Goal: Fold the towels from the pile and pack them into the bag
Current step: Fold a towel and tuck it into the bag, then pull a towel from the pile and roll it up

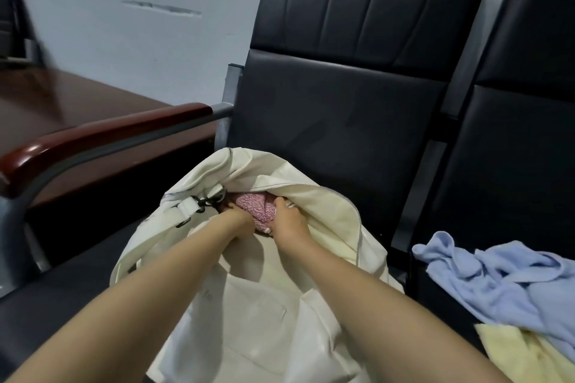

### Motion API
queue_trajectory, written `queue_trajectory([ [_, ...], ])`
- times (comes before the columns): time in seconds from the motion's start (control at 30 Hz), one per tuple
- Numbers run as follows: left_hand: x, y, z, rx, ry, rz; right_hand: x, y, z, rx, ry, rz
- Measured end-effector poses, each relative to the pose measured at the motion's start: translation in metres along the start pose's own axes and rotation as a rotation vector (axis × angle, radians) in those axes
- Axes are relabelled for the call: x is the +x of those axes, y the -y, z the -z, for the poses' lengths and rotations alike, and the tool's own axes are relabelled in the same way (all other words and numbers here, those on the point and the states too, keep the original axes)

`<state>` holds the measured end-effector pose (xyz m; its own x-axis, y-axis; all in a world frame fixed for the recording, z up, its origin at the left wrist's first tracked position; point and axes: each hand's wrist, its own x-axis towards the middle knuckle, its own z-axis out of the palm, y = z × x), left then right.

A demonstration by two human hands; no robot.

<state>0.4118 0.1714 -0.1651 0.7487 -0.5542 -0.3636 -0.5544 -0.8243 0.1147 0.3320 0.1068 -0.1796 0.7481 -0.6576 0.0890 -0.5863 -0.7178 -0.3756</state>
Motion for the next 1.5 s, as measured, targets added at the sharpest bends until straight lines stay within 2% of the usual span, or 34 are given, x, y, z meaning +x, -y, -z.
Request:
queue_trajectory([
  [0.1,-0.015,0.003,0.007,0.1,-0.108,-0.052,-0.005,-0.01,0.005,-0.059,-0.032,0.022],
  [0.23,-0.019,-0.001,-0.001,0.197,-0.127,-0.176,-0.014,-0.007,0.004,-0.22,-0.128,0.137],
  [0.3,-0.02,-0.006,-0.009,0.172,-0.109,-0.2,-0.019,-0.003,-0.001,-0.29,-0.068,0.207],
  [0.43,-0.008,0.006,-0.011,0.102,-0.009,-0.185,-0.018,-0.01,0.001,-0.423,0.093,0.135],
  [0.57,-0.012,0.01,0.0,0.004,-0.046,-0.255,-0.016,-0.014,0.023,-0.255,0.226,0.089],
  [0.7,-0.041,0.005,0.021,-0.07,-0.154,-0.28,-0.041,-0.02,0.062,0.017,0.092,0.095],
  [0.83,-0.099,-0.018,0.038,-0.108,-0.286,-0.401,-0.091,-0.046,0.118,0.069,-0.025,0.085],
  [1.0,-0.2,-0.074,0.036,-0.305,-0.288,-0.566,-0.184,-0.101,0.2,0.048,-0.107,-0.02],
  [1.3,-0.359,-0.206,-0.017,-0.184,-0.19,-0.85,-0.389,-0.237,0.3,0.011,-0.252,-0.305],
  [1.5,-0.395,-0.263,-0.062,-0.189,-0.156,-0.862,-0.455,-0.299,0.319,0.057,-0.269,-0.43],
])
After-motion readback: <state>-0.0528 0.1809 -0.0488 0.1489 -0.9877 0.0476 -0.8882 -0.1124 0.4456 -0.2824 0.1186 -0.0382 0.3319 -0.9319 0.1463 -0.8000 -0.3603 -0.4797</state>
